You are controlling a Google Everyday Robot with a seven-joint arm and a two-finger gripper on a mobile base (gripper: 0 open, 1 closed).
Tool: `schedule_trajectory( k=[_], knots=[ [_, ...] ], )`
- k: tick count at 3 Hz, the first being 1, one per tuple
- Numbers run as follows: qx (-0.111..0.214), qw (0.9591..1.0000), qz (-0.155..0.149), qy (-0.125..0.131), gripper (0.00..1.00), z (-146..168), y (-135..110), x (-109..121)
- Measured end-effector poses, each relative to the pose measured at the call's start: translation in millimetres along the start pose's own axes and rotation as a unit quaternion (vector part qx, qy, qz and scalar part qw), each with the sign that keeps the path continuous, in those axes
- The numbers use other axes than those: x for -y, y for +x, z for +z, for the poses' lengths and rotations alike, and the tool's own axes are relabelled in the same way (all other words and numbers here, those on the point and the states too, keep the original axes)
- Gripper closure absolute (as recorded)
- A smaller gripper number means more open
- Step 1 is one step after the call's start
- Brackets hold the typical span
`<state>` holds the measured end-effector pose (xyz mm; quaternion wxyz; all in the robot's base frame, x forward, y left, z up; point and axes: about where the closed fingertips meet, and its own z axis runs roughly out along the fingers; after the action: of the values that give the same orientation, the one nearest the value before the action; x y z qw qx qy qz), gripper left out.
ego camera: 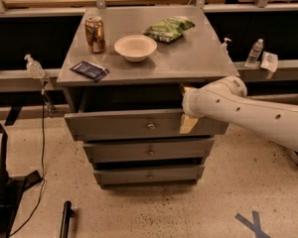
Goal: Close top drawer
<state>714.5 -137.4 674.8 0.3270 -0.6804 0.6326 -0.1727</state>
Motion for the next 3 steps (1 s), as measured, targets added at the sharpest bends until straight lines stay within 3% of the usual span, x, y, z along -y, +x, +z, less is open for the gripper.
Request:
schedule_trajectory(
  k=[1, 2, 3],
  knots=[
    [0.008, 0.9997, 0.003, 0.023, 0.0, -13.6, -2.4, -6.8],
    [0.027, 0.9992, 0.015, 0.026, 0.0, -19.0, -7.3, -18.8],
    [0.055, 0.9978, 0.034, 0.014, 0.13, -23.5, -10.9, -35.5]
  ],
)
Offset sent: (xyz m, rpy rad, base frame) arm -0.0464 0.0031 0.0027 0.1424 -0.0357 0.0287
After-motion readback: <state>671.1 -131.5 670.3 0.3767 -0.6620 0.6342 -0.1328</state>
